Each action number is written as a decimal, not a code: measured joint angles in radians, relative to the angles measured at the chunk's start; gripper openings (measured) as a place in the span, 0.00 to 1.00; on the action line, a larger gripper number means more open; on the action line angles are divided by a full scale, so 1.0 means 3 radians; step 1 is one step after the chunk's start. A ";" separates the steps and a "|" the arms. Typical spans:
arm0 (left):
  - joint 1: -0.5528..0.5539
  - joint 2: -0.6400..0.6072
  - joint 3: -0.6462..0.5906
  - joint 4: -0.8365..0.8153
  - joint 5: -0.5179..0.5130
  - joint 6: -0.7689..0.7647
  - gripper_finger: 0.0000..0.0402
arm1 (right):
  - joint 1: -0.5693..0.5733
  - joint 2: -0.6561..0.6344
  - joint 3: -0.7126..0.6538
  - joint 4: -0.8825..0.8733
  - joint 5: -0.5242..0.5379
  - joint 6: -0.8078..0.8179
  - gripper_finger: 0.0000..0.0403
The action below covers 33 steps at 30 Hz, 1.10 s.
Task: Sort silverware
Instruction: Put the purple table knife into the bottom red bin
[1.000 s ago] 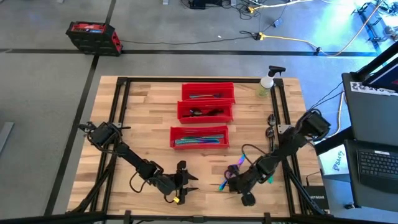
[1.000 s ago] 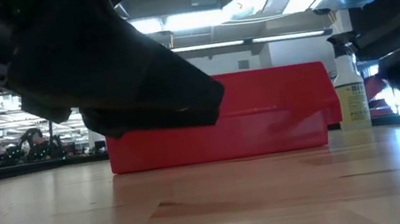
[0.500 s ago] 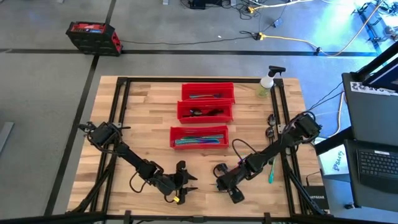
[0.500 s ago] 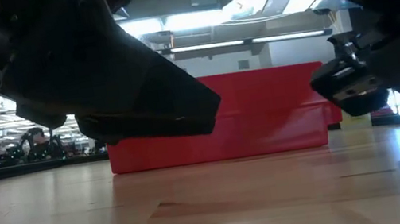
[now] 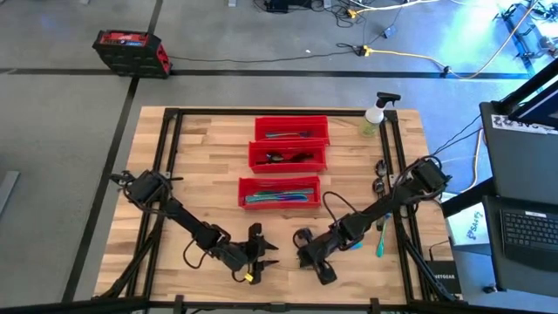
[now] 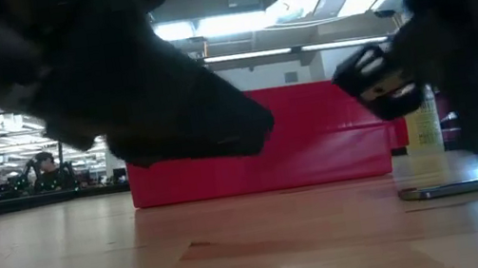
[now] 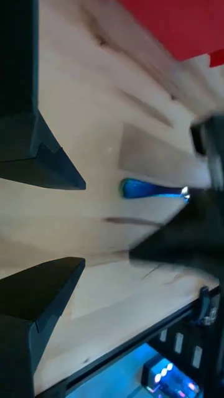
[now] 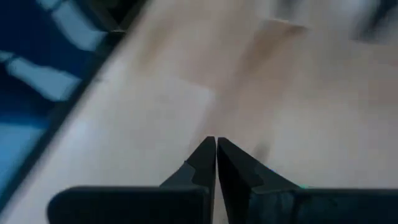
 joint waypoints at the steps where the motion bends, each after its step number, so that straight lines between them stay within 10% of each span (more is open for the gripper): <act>1: 0.0025 0.0000 0.0000 0.0056 -0.0001 0.0044 0.44 | 0.0029 -0.0044 0.0074 -0.0154 -0.0039 0.0011 0.00; 14: 0.0479 0.0000 0.0380 0.0206 0.0466 0.0937 0.64 | 0.0600 -0.1011 0.0275 -0.1663 0.1269 0.0593 0.00; 21: 0.0598 0.0054 0.0462 0.0181 0.0626 0.0939 0.73 | 0.1075 -0.1209 -0.0459 -0.1234 0.2135 0.1529 0.00; 33: 0.0585 0.0608 0.1049 0.0184 0.0765 0.0913 0.74 | 0.1424 -0.1211 -0.1150 -0.1223 0.2196 0.2903 0.00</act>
